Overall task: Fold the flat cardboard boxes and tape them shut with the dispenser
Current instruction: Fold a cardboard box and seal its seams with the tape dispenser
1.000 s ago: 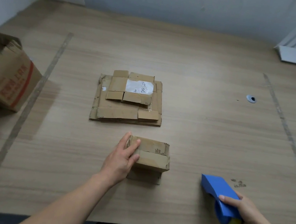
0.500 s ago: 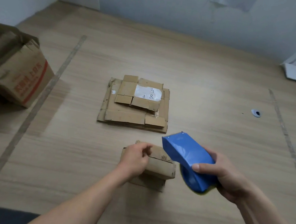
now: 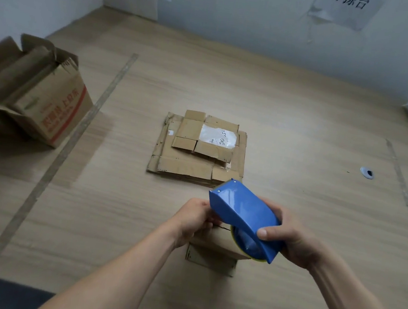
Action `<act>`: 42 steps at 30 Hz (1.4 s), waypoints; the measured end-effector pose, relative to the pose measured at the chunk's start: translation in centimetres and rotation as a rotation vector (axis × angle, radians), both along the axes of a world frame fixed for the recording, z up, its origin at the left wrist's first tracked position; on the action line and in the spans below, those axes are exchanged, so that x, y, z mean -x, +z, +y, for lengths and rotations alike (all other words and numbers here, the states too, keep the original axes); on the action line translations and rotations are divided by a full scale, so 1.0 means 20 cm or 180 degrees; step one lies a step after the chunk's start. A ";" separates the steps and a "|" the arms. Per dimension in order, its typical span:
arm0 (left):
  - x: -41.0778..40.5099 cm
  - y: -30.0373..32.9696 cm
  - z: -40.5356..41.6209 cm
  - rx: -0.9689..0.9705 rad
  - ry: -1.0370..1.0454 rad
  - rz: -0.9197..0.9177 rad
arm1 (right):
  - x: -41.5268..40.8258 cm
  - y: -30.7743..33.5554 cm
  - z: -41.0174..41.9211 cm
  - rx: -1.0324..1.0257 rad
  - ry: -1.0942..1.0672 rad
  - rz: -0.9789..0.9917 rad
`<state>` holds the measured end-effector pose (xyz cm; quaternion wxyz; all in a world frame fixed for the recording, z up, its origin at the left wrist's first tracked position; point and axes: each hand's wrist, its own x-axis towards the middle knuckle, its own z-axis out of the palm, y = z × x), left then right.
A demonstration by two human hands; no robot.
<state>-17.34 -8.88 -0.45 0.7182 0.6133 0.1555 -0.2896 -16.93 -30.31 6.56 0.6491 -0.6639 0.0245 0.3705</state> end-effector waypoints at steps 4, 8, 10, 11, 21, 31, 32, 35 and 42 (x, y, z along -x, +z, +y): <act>0.00 -0.02 0.00 -0.0039 0.0169 0.0047 | 0.00 -0.03 0.00 0.0146 0.0104 0.0000; -0.01 -0.05 0.00 -0.0104 0.0328 0.0076 | 0.01 -0.04 -0.01 0.0315 0.0264 -0.0121; 0.00 -0.06 0.00 -0.0126 0.0402 0.0016 | 0.01 -0.02 -0.02 0.0428 0.0415 -0.0206; 0.01 -0.06 0.00 -0.0147 0.0447 -0.0016 | 0.01 -0.01 -0.02 0.0505 0.0516 -0.0238; 0.08 -0.07 -0.01 -0.0189 0.1228 -0.0100 | -0.04 0.05 -0.18 0.1046 0.1157 -0.0121; 0.12 -0.14 -0.03 -0.0833 0.1519 -0.0788 | -0.16 0.07 -0.13 0.2158 0.1635 -0.0286; 0.13 -0.15 -0.03 -0.1120 0.1512 -0.1048 | -0.18 0.08 -0.11 0.2248 0.1708 -0.0271; 0.18 -0.17 -0.05 -0.1835 0.1450 -0.1471 | -0.21 0.08 -0.06 0.2427 0.1897 -0.0151; 0.25 -0.21 -0.04 -0.1816 0.1825 -0.0757 | -0.26 0.07 0.04 0.2734 0.2258 -0.0221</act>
